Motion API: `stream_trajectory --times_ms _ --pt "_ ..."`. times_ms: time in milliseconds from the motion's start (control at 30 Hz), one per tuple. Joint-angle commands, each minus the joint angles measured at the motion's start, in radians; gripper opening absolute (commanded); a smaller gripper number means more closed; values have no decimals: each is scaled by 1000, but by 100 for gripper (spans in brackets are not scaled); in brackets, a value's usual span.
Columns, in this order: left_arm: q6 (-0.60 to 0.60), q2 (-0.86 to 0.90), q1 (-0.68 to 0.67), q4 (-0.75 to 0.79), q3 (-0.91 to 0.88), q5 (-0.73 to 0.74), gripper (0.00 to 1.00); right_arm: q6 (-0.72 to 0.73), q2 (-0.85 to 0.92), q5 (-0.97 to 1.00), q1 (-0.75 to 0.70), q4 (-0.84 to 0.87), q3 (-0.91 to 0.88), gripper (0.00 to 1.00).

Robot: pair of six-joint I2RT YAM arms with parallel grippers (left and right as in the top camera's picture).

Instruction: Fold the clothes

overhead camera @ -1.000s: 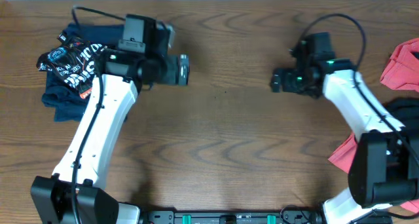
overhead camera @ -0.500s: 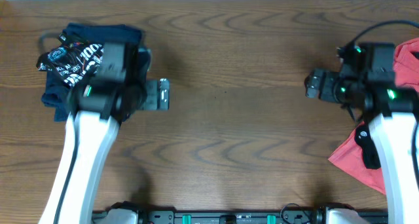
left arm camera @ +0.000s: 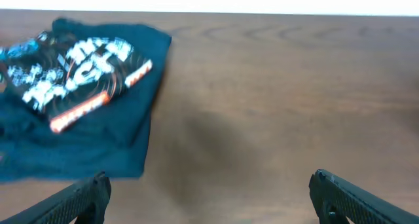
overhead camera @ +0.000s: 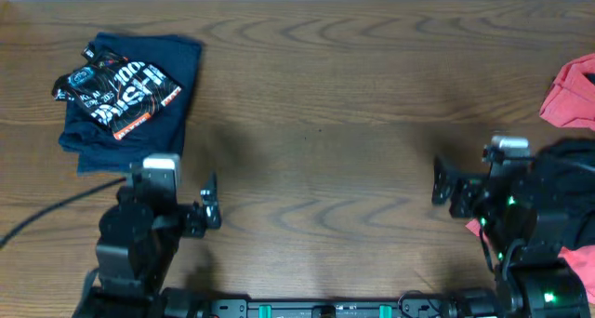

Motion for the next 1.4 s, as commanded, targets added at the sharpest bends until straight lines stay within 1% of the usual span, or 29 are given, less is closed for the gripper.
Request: stream_trajectory --times_ms 0,233,333,467,933,1033,1133,1267,1367 --pt "17 -42 2 -45 -4 -15 98 -15 -22 21 14 -82 -13 99" --pt "17 -43 2 -166 -4 -15 98 -15 -18 21 14 -296 -13 99" --pt "17 -43 2 -201 -4 -15 98 -16 -18 21 14 -351 -13 99" --pt "17 -43 2 -212 -4 -15 98 -16 -18 21 14 -388 -13 99" --pt "17 -43 2 -212 -4 -15 98 -15 -44 20 10 -402 -16 99" --pt "17 -43 2 -212 -4 -15 98 -22 -106 21 -6 -400 -19 99" --pt "17 -43 2 -212 -4 -15 98 -74 -203 21 -21 -369 -35 99" --pt "17 -43 2 -212 -4 -15 98 -146 -341 20 -42 -265 -104 99" --pt "17 -43 2 -212 -4 -15 98 -163 -434 20 -51 -169 -174 99"
